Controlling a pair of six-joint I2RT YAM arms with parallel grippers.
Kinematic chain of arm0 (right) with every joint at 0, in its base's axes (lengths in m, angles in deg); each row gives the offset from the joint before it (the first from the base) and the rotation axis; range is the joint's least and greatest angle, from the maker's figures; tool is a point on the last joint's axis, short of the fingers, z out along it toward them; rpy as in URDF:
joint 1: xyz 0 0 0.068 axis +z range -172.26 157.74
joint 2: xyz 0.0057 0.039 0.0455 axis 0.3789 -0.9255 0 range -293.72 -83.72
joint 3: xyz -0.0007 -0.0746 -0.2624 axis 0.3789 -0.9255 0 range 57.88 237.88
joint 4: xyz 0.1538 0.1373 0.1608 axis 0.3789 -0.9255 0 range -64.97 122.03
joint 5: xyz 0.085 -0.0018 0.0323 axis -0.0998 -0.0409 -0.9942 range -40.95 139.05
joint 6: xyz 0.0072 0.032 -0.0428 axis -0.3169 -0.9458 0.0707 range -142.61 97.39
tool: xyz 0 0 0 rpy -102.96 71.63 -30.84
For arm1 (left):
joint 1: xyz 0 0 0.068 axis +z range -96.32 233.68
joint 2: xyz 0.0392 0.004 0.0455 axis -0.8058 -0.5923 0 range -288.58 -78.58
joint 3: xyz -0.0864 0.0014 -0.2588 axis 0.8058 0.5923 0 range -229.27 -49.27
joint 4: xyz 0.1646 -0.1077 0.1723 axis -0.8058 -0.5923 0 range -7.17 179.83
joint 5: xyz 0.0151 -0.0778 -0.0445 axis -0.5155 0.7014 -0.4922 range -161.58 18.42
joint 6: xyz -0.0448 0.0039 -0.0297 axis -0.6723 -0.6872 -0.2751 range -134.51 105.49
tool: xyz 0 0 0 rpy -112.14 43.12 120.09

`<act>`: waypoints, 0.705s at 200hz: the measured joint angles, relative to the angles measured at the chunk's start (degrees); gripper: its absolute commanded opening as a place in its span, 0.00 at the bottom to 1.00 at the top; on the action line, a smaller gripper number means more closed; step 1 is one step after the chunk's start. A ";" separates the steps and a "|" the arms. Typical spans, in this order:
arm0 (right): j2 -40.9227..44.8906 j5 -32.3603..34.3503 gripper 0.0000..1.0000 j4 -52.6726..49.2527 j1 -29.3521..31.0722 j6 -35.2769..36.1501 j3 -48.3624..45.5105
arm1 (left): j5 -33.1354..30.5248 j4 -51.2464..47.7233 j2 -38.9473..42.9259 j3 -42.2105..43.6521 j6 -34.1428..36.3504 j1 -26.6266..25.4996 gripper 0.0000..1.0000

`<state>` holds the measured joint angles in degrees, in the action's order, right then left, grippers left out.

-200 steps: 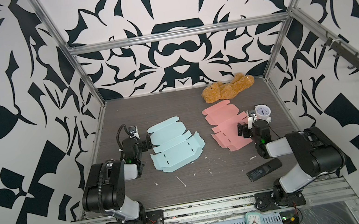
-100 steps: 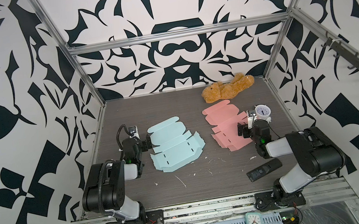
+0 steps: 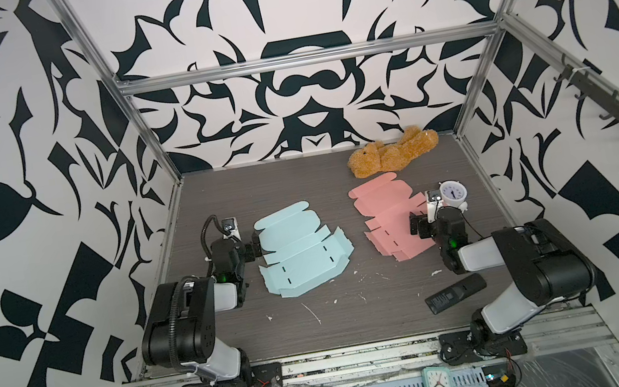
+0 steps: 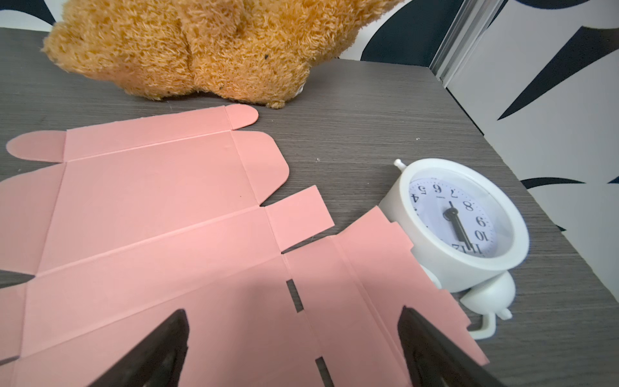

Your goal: Fold the paper box

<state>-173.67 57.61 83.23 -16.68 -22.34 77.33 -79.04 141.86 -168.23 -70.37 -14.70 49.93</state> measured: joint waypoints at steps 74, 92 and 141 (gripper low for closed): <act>0.00 0.70 0.99 0.09 0.00 -0.09 0.00 | 0.00 0.85 0.00 0.24 0.00 0.00 0.99; 0.00 1.49 1.00 0.13 0.00 -0.11 0.00 | -0.02 1.66 0.00 0.85 0.00 0.00 0.99; 3.28 2.99 0.99 -2.23 0.00 -0.31 0.00 | -0.02 1.42 1.86 1.18 0.00 0.00 0.99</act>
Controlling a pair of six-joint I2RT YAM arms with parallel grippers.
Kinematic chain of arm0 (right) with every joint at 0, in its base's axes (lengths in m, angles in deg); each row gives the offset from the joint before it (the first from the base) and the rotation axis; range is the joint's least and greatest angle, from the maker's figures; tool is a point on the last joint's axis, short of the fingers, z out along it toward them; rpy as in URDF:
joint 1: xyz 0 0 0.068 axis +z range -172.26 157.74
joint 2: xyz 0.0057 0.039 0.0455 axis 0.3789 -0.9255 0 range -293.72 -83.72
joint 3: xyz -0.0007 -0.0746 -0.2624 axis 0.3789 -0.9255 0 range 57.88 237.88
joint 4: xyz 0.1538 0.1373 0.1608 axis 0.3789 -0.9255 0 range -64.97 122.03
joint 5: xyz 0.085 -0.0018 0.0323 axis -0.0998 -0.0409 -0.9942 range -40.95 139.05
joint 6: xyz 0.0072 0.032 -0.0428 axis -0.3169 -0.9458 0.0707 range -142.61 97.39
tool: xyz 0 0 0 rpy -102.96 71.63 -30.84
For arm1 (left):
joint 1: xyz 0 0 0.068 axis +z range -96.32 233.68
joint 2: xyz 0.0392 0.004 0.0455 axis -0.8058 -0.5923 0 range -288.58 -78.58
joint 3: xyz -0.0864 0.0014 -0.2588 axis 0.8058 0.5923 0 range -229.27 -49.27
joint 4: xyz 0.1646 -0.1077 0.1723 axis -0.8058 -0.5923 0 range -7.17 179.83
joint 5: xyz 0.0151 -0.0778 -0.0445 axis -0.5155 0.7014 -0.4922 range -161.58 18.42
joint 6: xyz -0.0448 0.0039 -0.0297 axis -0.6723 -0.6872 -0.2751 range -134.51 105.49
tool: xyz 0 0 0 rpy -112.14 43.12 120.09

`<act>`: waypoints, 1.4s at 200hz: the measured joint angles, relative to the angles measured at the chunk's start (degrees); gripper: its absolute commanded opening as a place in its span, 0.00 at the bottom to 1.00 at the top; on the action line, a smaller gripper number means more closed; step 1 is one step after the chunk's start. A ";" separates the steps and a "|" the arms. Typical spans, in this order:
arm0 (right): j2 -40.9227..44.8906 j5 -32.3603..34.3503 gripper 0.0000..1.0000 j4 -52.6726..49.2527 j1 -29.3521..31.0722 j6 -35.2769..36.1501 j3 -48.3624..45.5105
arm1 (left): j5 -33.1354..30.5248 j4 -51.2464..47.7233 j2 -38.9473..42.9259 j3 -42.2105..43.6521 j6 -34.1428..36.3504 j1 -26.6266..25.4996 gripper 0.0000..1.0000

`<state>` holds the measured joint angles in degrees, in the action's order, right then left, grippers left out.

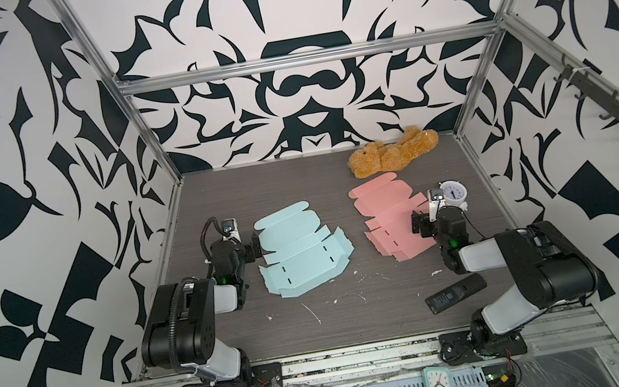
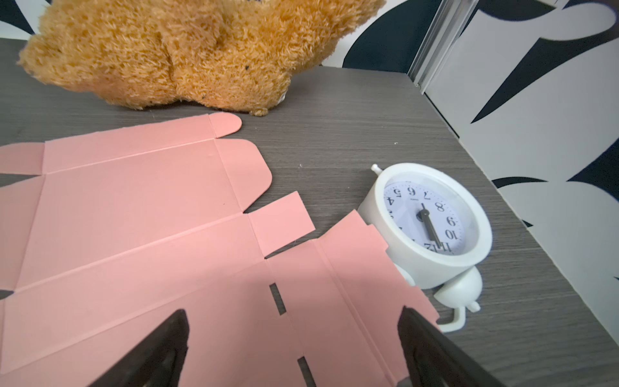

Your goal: Fold the paper box

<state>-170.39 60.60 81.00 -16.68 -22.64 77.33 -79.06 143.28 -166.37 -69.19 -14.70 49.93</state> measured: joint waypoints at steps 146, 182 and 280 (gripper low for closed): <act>15.08 -6.36 0.99 -60.37 17.27 -21.44 31.85 | 17.90 -41.18 28.79 -11.61 -25.73 -10.91 0.99; 11.37 -13.46 0.99 -72.04 25.94 -22.05 34.91 | 23.76 -54.25 25.86 -19.17 -33.62 -12.11 0.99; -9.92 -23.15 0.96 -78.05 31.28 -13.33 47.84 | 33.44 -61.16 24.26 -20.44 -36.26 -14.60 0.99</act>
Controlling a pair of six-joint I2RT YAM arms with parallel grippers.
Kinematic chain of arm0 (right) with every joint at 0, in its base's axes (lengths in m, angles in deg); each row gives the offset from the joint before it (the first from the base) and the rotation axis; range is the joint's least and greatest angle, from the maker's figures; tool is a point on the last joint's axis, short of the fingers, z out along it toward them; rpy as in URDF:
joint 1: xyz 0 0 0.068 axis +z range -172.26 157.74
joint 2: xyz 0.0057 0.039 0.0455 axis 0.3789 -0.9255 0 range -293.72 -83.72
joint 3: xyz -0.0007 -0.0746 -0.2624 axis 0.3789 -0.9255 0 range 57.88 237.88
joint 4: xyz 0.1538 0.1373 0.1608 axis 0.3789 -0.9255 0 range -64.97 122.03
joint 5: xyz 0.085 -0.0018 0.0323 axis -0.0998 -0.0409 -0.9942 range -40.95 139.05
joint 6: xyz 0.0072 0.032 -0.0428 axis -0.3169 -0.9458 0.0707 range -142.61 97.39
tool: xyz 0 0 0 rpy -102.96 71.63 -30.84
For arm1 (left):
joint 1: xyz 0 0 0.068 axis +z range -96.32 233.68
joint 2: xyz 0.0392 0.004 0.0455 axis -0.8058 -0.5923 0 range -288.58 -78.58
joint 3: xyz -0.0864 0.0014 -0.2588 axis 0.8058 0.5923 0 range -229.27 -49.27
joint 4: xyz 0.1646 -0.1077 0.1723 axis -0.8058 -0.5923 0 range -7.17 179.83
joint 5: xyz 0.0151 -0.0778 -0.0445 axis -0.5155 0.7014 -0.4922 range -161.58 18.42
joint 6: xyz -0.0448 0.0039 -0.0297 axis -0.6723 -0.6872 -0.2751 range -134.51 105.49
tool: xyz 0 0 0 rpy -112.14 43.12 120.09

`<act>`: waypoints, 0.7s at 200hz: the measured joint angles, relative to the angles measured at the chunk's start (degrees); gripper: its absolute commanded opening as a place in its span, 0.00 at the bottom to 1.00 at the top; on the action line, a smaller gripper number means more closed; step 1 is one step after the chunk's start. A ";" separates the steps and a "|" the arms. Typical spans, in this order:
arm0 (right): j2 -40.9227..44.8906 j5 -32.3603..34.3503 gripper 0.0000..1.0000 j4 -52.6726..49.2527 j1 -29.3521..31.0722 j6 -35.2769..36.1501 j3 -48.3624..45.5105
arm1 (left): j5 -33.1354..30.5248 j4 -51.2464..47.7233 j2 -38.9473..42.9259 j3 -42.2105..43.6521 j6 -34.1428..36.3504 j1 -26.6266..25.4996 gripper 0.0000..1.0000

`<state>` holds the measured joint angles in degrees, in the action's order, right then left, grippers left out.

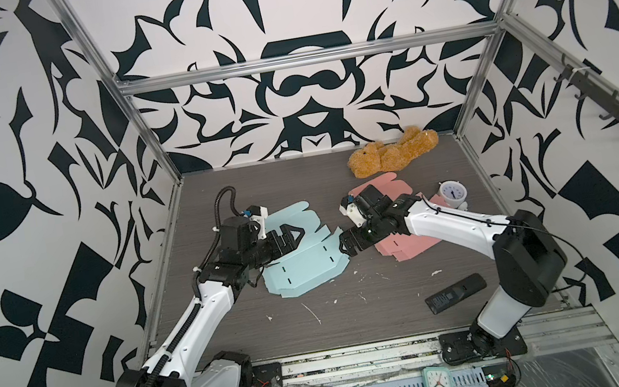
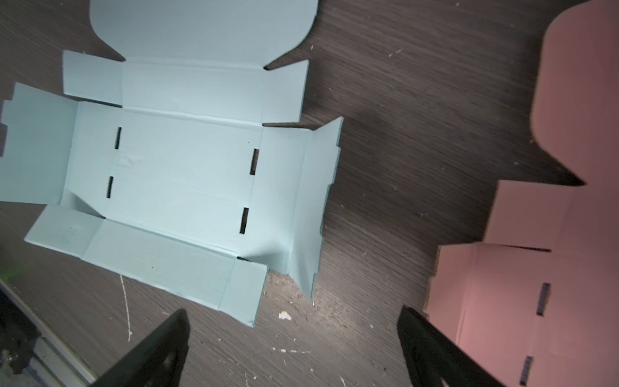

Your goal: Fold the paper box

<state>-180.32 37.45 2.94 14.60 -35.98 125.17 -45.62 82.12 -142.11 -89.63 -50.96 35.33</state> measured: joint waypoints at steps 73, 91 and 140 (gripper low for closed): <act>-9.53 -1.53 0.74 0.70 0.00 3.78 5.03 | 1.31 -0.74 0.31 0.00 0.48 0.00 0.99; -11.28 -1.90 0.64 1.09 0.00 4.57 5.92 | 1.38 -0.74 0.81 0.00 0.48 0.00 0.99; -14.62 -3.43 0.36 2.01 0.00 5.62 7.61 | 1.20 -1.31 1.64 0.15 0.74 0.00 0.99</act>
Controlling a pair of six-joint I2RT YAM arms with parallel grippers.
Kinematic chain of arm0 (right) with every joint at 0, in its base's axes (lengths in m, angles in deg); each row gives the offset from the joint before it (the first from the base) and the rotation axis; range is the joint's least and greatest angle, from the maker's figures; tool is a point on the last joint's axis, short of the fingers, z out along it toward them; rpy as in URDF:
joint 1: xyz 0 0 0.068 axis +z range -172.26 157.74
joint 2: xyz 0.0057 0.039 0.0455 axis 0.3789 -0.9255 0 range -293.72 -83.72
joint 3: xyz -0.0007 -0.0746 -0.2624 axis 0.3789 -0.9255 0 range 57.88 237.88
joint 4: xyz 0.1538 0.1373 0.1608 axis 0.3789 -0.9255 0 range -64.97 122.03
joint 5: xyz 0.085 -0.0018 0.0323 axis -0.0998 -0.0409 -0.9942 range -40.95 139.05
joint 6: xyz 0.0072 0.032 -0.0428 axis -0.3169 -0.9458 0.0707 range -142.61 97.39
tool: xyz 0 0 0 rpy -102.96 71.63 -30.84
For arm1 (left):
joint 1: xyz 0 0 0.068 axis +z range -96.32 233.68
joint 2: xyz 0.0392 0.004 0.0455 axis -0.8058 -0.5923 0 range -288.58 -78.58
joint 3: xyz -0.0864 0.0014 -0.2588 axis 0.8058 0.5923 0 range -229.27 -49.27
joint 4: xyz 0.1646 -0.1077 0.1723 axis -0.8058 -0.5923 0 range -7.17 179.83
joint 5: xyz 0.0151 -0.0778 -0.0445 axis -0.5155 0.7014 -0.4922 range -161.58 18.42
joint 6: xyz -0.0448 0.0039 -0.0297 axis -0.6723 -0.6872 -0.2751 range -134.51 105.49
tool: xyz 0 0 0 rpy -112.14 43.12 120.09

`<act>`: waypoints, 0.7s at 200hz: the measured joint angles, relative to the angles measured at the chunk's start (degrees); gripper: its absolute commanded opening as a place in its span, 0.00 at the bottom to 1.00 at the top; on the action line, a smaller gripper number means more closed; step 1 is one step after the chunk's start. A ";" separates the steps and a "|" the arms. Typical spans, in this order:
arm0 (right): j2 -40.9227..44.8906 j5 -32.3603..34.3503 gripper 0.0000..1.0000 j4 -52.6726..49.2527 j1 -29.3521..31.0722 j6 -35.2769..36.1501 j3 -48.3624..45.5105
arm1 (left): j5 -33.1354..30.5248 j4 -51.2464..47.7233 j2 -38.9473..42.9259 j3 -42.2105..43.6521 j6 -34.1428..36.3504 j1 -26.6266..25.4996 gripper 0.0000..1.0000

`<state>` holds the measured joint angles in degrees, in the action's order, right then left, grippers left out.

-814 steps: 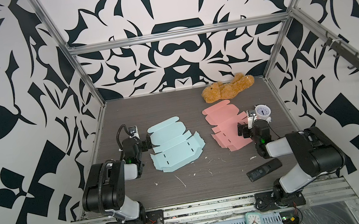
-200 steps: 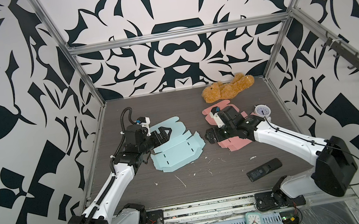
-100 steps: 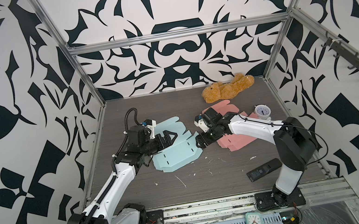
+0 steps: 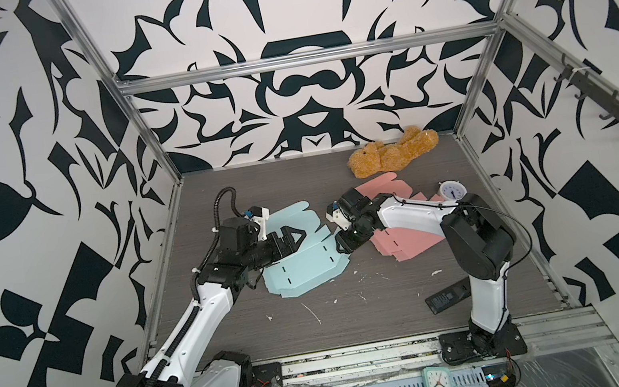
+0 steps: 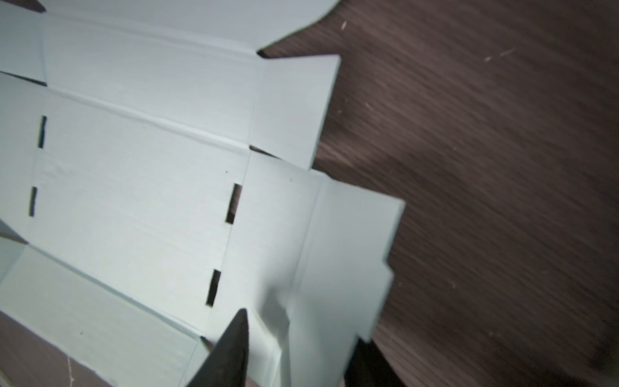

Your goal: Fold the paper box

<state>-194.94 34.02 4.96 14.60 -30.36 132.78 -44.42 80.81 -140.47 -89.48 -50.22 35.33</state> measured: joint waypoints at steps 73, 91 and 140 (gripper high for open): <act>-2.14 -1.27 0.18 -1.18 -0.13 4.24 3.87 | -0.74 0.04 -0.55 0.15 1.20 0.00 0.99; -3.65 -2.01 0.14 -2.67 -0.48 6.40 6.25 | -0.83 0.17 -2.14 0.15 1.22 0.00 0.99; -9.90 -4.94 0.14 -10.23 -1.16 13.86 17.16 | -1.44 0.17 -3.45 0.15 1.66 0.00 0.99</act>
<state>-204.84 29.08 -5.27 13.44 -16.50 149.93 -45.86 80.99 -143.93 -89.32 -48.56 35.33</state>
